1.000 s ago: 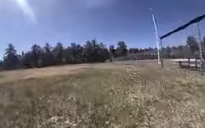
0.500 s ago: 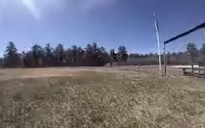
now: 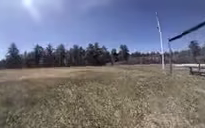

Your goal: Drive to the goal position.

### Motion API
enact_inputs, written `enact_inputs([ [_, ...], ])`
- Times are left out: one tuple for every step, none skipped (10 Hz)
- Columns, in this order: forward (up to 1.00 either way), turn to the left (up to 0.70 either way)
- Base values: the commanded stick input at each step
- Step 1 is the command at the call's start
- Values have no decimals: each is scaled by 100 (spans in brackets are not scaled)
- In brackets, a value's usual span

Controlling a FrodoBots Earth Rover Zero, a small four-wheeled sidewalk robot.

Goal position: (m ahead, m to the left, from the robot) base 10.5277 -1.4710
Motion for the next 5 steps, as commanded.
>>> enact_inputs([
  [70, 0],
  [70, 0],
  [70, 0],
  [70, 0],
  [70, 0],
])
